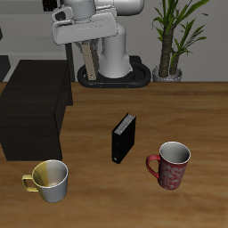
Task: Place the yellow book upright on top of the shelf
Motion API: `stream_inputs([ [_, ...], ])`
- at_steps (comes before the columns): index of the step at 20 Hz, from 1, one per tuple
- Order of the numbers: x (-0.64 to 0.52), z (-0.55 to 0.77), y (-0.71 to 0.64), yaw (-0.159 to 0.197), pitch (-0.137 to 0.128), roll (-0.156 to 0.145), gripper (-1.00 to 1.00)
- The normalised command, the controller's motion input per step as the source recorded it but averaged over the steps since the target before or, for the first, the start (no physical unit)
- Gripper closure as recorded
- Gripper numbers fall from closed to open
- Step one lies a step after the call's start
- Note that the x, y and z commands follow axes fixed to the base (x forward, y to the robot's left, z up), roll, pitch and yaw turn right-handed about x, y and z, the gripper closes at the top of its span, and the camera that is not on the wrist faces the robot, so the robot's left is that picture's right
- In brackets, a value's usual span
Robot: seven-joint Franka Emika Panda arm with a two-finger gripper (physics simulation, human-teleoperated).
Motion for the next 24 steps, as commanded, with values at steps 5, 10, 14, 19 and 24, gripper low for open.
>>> stream_inputs([
  [5,0.09,0.19,-0.41,0.006,-0.006,-0.001,1.0],
  [10,0.07,0.15,-0.42,0.014,0.02,0.003,1.0],
  [14,0.08,0.18,-0.53,0.025,0.031,0.008,1.0],
  [19,0.08,0.17,-0.5,0.034,0.005,-0.021,1.0],
  [24,0.14,0.2,-0.57,-0.028,-0.018,-0.096,1.0],
])
